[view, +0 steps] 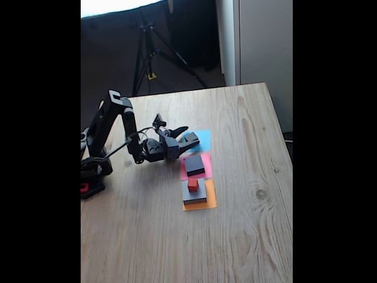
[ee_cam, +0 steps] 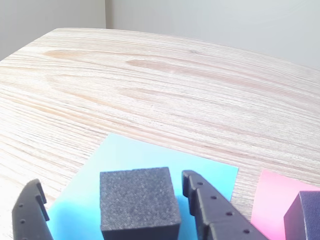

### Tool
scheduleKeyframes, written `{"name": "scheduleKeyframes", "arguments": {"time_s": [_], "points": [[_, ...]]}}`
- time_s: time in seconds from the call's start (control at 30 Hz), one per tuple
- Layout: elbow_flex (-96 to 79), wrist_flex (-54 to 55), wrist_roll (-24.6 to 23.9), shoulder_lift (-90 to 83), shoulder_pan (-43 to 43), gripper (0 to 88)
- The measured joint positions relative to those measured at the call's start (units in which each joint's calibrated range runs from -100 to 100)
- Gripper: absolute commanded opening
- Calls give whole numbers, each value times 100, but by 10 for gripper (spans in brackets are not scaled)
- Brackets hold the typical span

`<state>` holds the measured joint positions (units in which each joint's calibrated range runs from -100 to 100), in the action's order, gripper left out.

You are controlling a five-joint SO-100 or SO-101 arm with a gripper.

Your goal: Tower of hanoi

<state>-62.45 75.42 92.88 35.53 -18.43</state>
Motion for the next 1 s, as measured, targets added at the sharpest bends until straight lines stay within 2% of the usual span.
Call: {"name": "scheduleKeyframes", "arguments": {"time_s": [0.23,0.6,1.0], "points": [[-61,0,0,34,-52,260],[-200,-160,503,34,-62,214],[-200,-168,556,34,-62,167]]}}
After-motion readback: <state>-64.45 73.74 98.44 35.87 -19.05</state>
